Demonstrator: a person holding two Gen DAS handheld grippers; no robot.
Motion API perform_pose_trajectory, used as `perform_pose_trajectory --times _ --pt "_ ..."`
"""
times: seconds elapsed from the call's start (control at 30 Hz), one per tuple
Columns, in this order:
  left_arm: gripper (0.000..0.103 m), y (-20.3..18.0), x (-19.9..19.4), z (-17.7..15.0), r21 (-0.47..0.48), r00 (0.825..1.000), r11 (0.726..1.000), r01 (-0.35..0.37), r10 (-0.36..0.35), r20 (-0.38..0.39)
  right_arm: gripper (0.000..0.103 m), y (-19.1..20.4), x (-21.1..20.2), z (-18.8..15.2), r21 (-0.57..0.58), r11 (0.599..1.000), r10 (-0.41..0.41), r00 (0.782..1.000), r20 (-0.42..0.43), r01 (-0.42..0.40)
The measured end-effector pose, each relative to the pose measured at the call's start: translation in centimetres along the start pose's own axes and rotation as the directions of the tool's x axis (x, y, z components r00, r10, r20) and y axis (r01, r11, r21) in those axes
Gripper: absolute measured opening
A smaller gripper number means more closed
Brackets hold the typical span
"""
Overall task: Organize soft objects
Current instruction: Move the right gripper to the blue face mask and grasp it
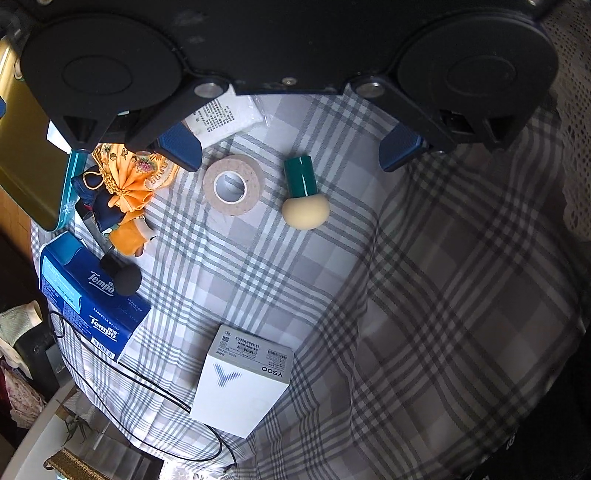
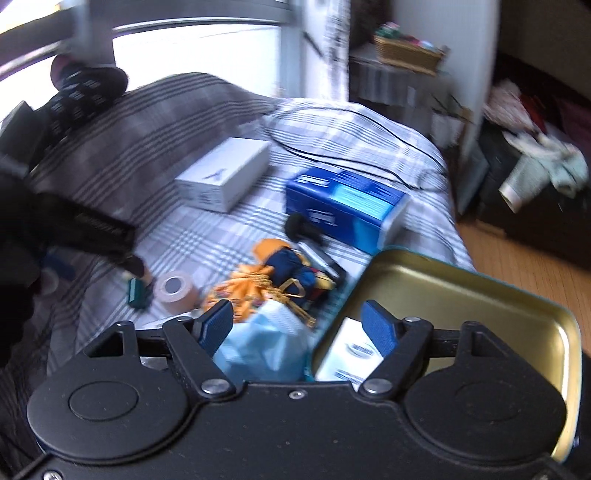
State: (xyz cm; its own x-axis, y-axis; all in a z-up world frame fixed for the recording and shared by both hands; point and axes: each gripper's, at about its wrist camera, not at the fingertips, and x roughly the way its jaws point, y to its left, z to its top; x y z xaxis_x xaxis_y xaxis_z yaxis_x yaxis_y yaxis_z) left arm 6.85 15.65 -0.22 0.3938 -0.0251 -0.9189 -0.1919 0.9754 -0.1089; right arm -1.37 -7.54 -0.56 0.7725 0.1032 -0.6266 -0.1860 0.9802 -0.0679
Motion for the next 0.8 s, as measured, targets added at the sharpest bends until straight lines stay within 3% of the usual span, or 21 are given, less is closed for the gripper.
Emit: perform_pose_trajectory --times 0.13,0.23,0.57,0.8 --pt "0.102 0.1 0.1 -0.1 -0.004 1.0 1.0 0.006 -0.006 -0.004 0.081 2.6 0.5 -0.2 -0.215 0.976 0.016 1.0 0.018 -0.012" --pt "0.102 0.3 0.3 0.0 -0.013 1.0 1.0 0.01 -0.01 -0.011 0.081 3.9 1.5 -0.3 -0.345 0.937 0.043 0.999 -0.017 -0.046" --pt "0.102 0.3 0.9 -0.2 -0.015 0.999 0.999 0.03 -0.031 -0.036 0.081 4.6 5.4 -1.7 -0.505 0.857 0.011 0.985 -0.173 -0.099" --pt "0.102 0.2 1.1 -0.3 -0.007 0.998 0.999 0.04 -0.041 -0.042 0.081 4.2 7.2 -1.5 -0.472 0.872 0.017 0.971 -0.237 -0.131"
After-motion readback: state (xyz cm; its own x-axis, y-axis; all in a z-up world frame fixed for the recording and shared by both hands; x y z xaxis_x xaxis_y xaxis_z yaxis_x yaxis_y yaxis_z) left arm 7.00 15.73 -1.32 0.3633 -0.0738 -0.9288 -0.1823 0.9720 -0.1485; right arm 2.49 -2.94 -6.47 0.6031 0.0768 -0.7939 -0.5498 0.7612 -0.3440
